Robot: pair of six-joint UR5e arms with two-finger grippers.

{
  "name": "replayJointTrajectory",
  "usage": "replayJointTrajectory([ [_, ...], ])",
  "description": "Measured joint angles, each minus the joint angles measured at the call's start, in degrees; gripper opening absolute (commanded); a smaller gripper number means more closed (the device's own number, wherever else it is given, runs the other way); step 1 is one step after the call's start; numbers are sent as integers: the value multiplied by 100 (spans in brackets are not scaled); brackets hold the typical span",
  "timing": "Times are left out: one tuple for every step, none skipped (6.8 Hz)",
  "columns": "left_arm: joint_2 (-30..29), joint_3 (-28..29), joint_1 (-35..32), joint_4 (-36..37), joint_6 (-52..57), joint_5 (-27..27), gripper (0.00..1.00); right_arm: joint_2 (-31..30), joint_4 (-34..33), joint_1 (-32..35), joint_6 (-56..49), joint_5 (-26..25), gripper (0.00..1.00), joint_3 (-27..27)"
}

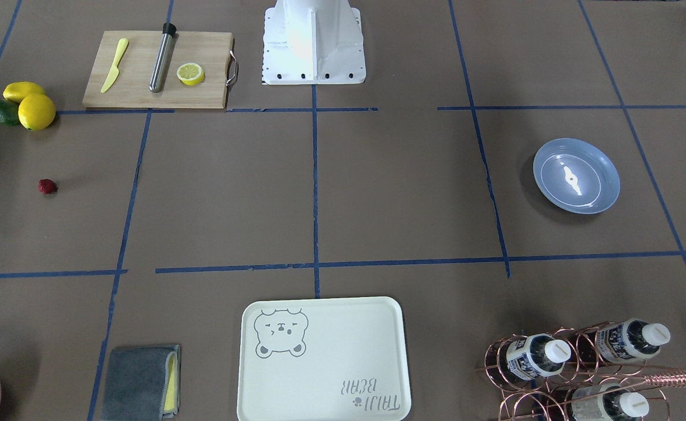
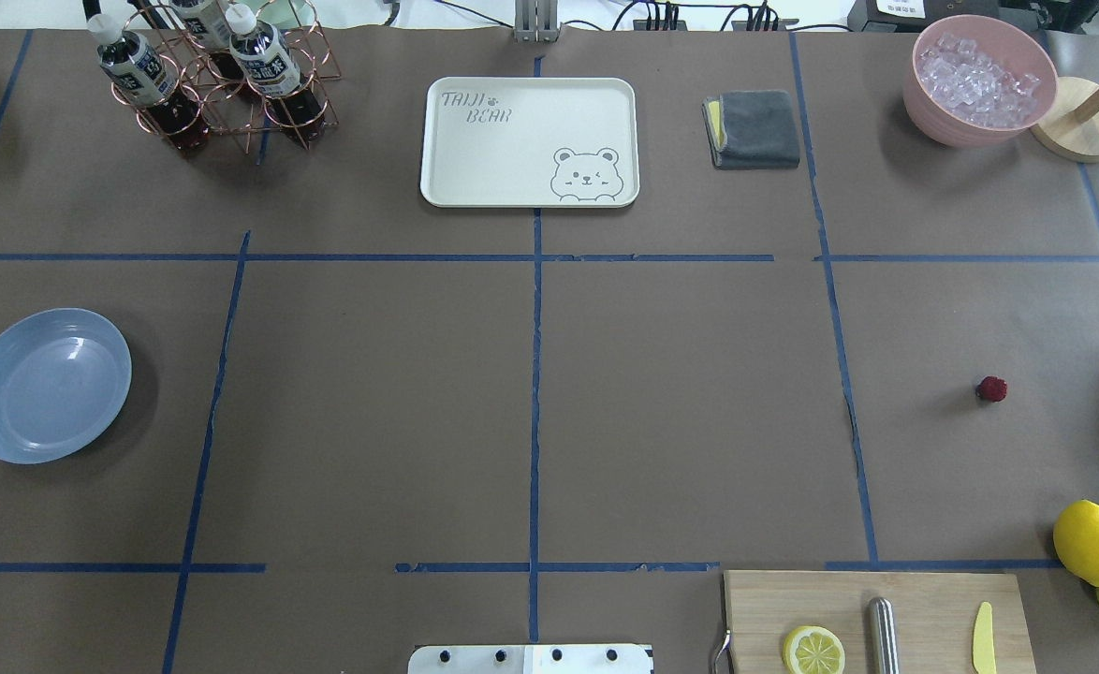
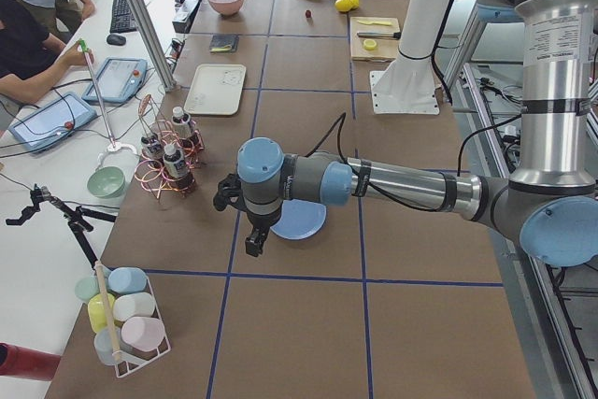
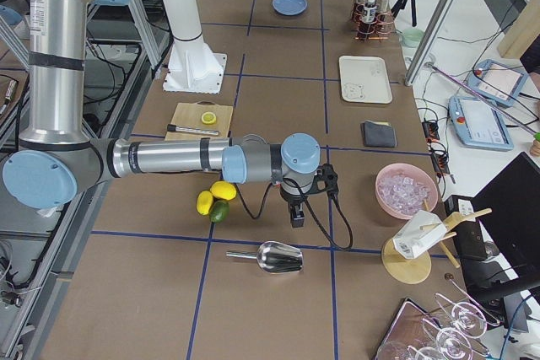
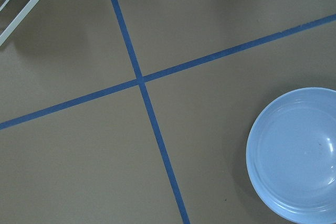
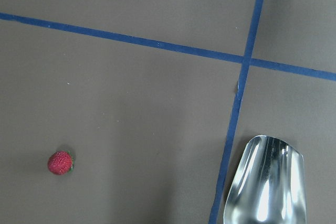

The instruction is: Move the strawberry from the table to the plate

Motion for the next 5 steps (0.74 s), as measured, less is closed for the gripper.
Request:
replayJointTrajectory([
  [-7, 50, 10, -17, -27, -65, 100, -7, 2, -1, 4, 10, 100, -1],
  [6, 148, 18, -52, -45, -99, 100, -9, 3, -1, 6, 13, 100, 0],
  [37, 203, 19, -94, -44, -161, 100, -11, 3, -1, 6, 13, 100, -9],
  [50, 252, 33, -192, -47, -221, 100, -11, 3, -1, 7, 7, 100, -19],
  [60, 358, 62, -394, -53, -262, 100, -14, 3, -1, 7, 4, 100, -23],
])
